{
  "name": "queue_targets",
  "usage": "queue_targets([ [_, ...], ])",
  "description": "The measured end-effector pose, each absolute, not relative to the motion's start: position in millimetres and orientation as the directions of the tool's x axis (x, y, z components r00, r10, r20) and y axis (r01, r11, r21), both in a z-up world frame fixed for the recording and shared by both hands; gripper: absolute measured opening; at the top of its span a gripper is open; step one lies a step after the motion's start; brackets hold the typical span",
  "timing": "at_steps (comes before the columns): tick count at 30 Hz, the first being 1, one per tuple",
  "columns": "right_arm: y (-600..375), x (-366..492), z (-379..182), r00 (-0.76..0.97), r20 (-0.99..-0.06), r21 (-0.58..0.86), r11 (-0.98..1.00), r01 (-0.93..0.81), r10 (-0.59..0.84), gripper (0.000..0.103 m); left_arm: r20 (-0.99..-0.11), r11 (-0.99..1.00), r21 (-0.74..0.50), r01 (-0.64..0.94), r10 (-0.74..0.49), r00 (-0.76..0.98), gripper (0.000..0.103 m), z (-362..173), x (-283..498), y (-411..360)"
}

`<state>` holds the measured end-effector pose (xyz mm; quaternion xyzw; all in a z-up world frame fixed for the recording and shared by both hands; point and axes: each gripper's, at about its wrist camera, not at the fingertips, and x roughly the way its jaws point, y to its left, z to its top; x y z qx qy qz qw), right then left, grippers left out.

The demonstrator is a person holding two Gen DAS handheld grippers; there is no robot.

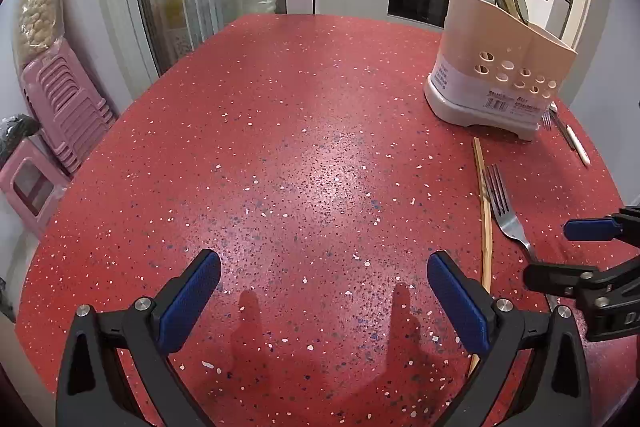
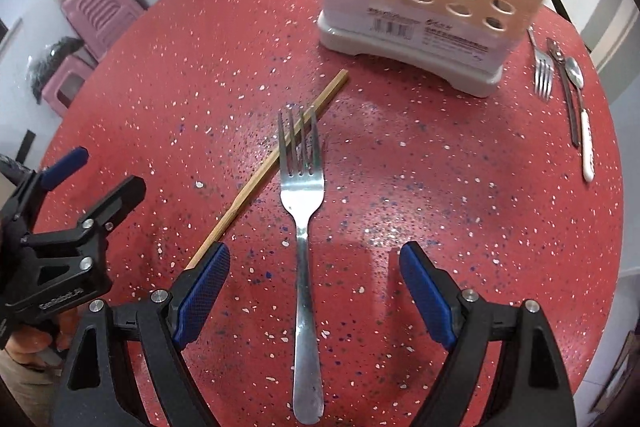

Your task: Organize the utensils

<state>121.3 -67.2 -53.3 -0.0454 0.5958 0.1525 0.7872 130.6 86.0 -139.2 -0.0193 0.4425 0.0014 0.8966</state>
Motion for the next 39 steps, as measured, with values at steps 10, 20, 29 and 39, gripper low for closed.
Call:
queue_targets([
  [10, -38, 134, -63, 0.223, -0.971, 0.003, 0.943, -0.333, 0.082, 0.065, -0.809, 0.999, -0.049, 0.006, -0.043, 0.586, 0.103, -127, 139, 100],
  [20, -33, 132, -63, 0.222, -0.970, 0.014, 0.942, -0.336, 0.094, 0.033, -0.827, 0.997, -0.055, 0.059, -0.078, 0.556, 0.103, -114, 142, 81],
  [29, -53, 130, -61, 0.240, -0.954, 0.099, 0.944, -0.315, 0.181, 0.006, -0.845, 0.990, -0.057, 0.128, -0.116, 0.523, 0.103, -104, 148, 59],
  [39, -95, 119, -53, 0.274, -0.921, 0.201, 0.941, -0.273, 0.276, 0.006, -0.884, 0.965, -0.030, 0.262, -0.148, 0.442, 0.103, -107, 168, 7],
])
